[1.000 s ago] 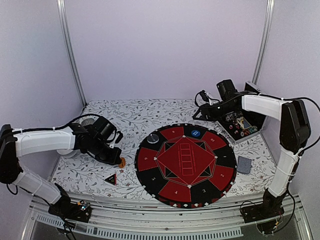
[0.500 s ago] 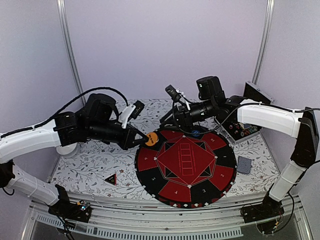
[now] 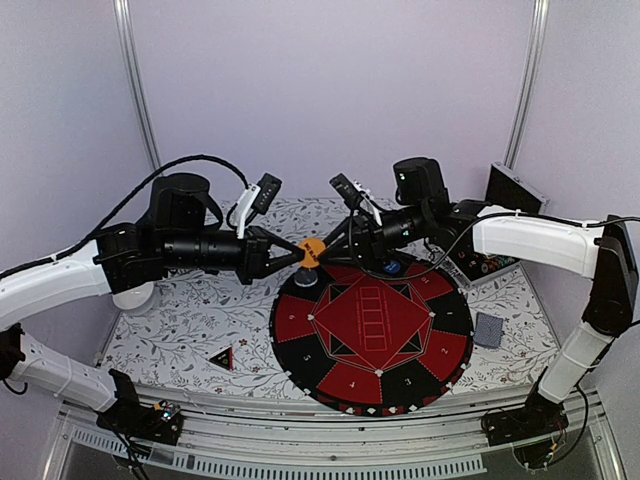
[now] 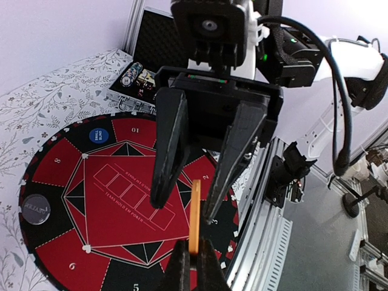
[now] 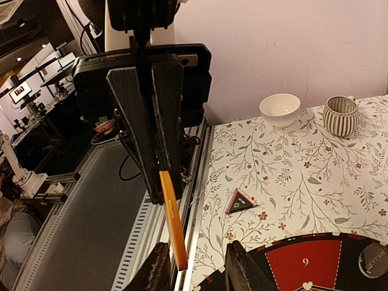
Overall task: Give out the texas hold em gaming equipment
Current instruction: Pass from the left arm to the right, then place the big blind button at position 2.
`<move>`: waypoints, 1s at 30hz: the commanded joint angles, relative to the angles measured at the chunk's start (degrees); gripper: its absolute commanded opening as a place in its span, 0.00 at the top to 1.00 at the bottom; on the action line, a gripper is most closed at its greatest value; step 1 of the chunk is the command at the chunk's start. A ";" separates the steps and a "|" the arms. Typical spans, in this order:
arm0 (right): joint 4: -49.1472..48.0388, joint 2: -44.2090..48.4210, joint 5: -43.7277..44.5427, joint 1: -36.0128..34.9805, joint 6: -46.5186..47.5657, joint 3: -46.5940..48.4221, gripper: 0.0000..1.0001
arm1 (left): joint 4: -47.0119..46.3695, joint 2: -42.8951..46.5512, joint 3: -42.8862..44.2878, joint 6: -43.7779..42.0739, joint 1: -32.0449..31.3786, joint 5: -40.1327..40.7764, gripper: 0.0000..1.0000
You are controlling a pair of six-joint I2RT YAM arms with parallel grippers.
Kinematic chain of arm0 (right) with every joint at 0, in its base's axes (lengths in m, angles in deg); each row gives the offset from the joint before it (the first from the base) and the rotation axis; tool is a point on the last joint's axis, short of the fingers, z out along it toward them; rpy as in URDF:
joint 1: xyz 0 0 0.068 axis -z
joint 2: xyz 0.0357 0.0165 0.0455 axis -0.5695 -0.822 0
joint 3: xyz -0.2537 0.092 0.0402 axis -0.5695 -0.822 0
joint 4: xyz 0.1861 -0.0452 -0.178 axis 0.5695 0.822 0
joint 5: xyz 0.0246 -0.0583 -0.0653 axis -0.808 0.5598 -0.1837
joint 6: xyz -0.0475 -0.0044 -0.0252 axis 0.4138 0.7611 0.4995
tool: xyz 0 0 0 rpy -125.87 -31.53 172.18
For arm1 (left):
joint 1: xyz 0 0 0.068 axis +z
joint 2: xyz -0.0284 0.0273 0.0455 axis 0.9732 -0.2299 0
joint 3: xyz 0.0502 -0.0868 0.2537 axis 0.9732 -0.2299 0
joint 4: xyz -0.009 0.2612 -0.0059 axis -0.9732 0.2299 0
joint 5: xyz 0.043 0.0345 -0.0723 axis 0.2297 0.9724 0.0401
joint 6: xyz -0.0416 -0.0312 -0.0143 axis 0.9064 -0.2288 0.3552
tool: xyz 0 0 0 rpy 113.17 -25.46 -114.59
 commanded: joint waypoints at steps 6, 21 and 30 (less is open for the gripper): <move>-2.84 0.60 -4.75 -0.33 -0.62 -0.75 0.97 | -1.93 -0.37 -0.96 -0.89 -0.69 -0.69 1.00; 1.00 3.31 0.32 6.72 -9.20 -5.21 0.98 | 7.10 -1.85 -0.32 -0.13 -0.40 13.49 0.02; 18.79 7.30 14.34 21.16 -21.44 -18.69 0.98 | 18.95 -5.99 -0.61 1.56 7.64 23.53 0.02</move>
